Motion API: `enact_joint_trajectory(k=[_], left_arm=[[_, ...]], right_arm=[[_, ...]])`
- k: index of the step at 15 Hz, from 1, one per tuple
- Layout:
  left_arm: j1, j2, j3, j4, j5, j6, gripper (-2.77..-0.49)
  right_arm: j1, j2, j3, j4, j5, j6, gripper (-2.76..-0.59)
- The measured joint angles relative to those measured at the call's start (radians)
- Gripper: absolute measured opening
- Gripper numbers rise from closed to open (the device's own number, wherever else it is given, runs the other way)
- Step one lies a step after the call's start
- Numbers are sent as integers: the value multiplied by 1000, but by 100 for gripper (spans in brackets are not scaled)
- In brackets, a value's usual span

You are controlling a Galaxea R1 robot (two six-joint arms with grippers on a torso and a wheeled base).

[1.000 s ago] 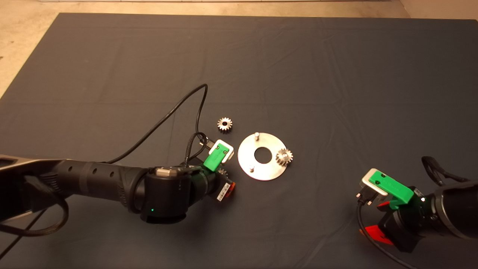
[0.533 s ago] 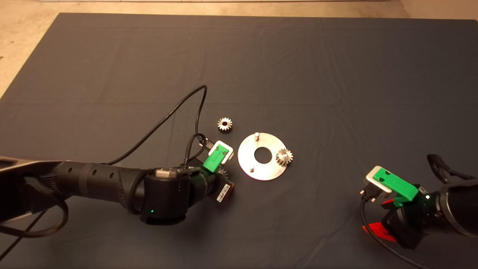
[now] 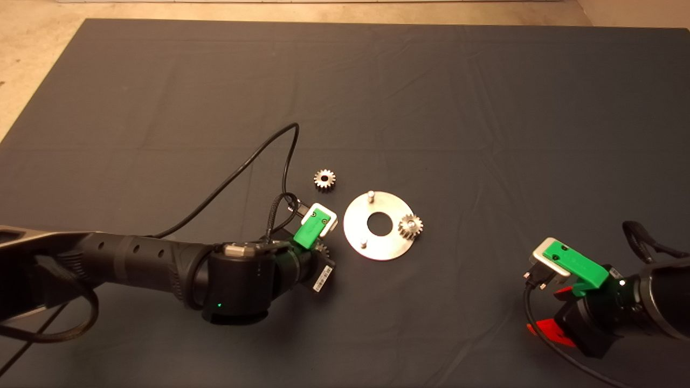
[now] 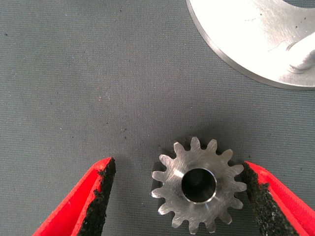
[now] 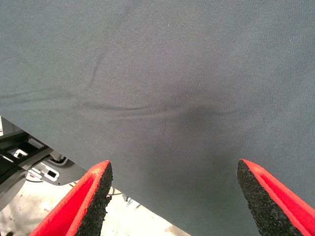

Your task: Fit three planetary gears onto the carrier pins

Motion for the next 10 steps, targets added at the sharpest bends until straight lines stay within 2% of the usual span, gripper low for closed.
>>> enact_joint_trajectory(k=[10], left_arm=[[0, -1, 11, 0, 0, -1, -191]], right_arm=[[0, 0, 0, 0, 0, 0, -150]])
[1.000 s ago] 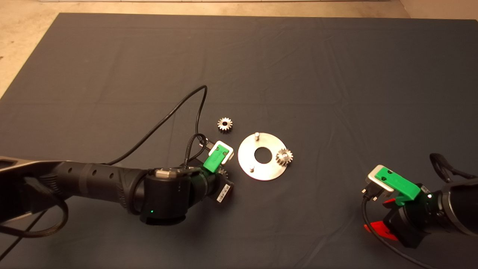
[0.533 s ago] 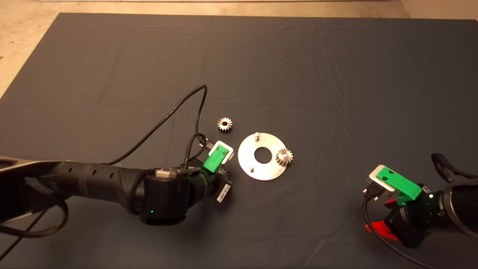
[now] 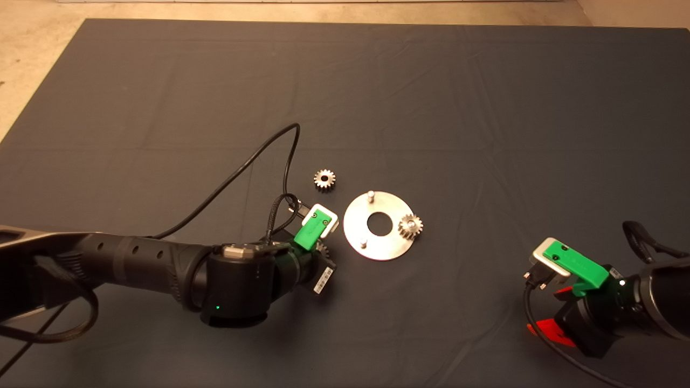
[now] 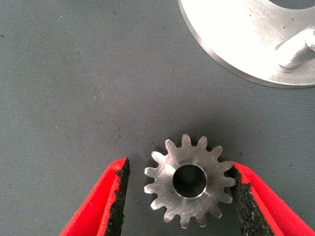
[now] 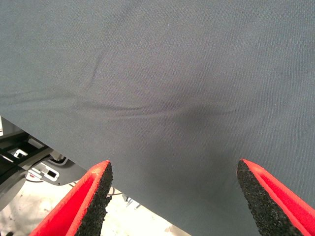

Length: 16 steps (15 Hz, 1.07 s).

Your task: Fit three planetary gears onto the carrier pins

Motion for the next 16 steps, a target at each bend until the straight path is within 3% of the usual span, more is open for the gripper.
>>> enact_joint_trajectory(k=[9, 16], left_arm=[[5, -8, 1, 0, -8, -19, -223], [5, -12, 3, 0, -7, -36, -232]], right_arm=[[6, -1, 0, 1, 0, 0, -150], [22, -2, 0, 3, 0, 0, -150]])
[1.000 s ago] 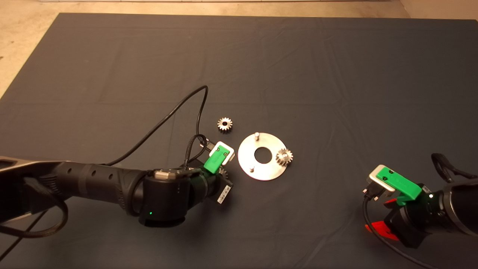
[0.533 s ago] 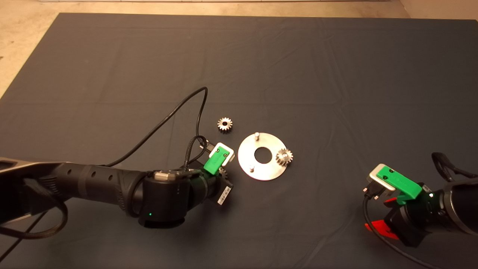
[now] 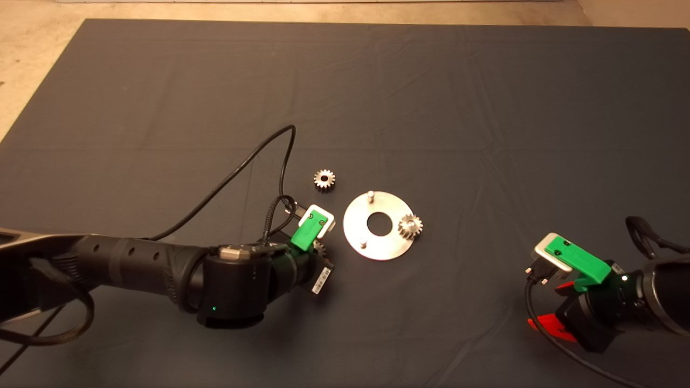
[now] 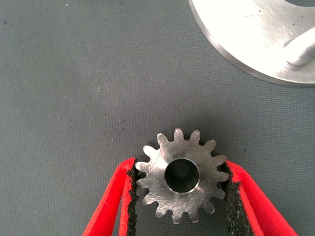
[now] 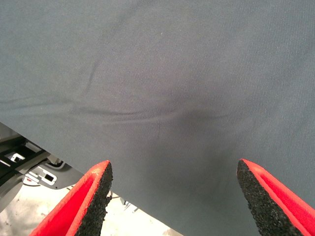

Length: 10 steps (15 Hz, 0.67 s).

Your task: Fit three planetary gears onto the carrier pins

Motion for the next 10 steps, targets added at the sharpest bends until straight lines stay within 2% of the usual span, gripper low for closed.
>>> enact_joint_trajectory(k=[4, 5, 6, 7, 9, 10], left_arm=[[0, 3, 19, -9, 8, -9, -238], [-2, 6, 21, -29, 8, -14, -243], [-14, 8, 23, -69, 8, -19, -244], [-32, 8, 24, -94, 8, -21, -244], [-59, 14, 30, -102, 10, -28, -251], [-64, 18, 35, -102, 10, -42, -251]], right_arm=[[3, 0, 0, 2, 0, 0, -150], [3, 0, 0, 2, 0, 0, -150], [3, 0, 0, 3, 0, 0, -150], [3, 0, 0, 3, 0, 0, -150], [3, 0, 0, 3, 0, 0, -150], [3, 0, 0, 3, 1, 0, -150]])
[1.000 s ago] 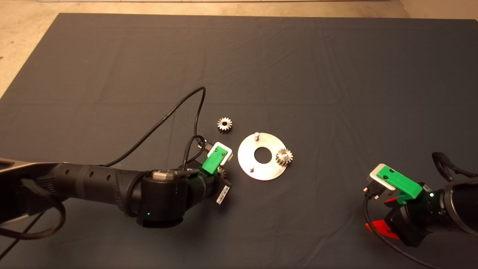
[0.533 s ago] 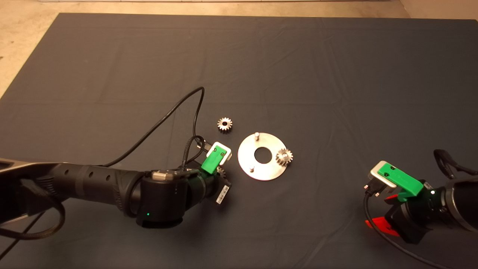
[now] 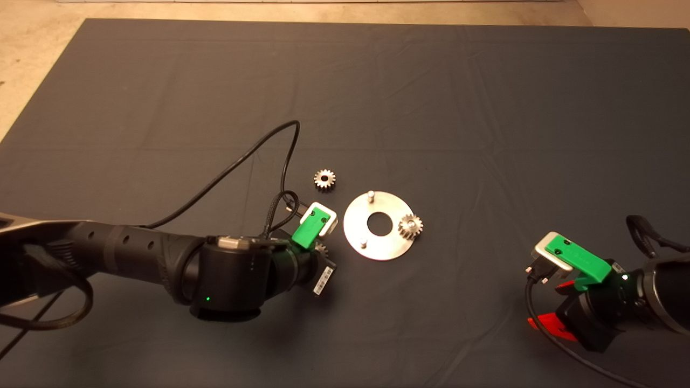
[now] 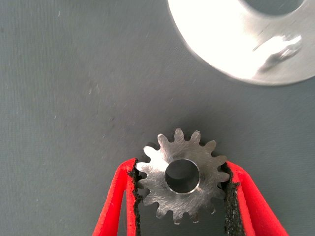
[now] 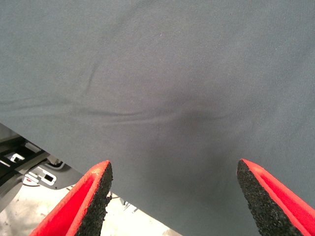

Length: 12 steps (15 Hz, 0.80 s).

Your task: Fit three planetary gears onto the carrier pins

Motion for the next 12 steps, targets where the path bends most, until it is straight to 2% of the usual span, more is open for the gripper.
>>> enact_joint_trajectory(k=[3, 4, 6, 7, 9, 10, 12], left_arm=[[-10, 41, 8, -11, 1, -36, -257], [-23, 54, 8, -12, 0, -44, -257], [-49, 80, 8, -10, 0, -98, -257], [-55, 96, 8, -10, 5, -117, -257], [-55, 139, 8, -12, 5, -121, -257], [-55, 148, 8, -11, -2, -122, -257], [-56, 154, 8, -11, 1, -124, -258]], right_arm=[[5, 0, 0, 1, -1, 0, -150], [11, 0, 0, 1, -1, 0, -150], [17, 0, 0, 2, -1, 0, -150], [18, 0, 0, 3, -1, 0, -150], [20, 3, 0, 4, 0, 0, -150], [22, 3, 0, 3, 0, 0, -150], [21, 2, 0, 7, -1, 0, -150]])
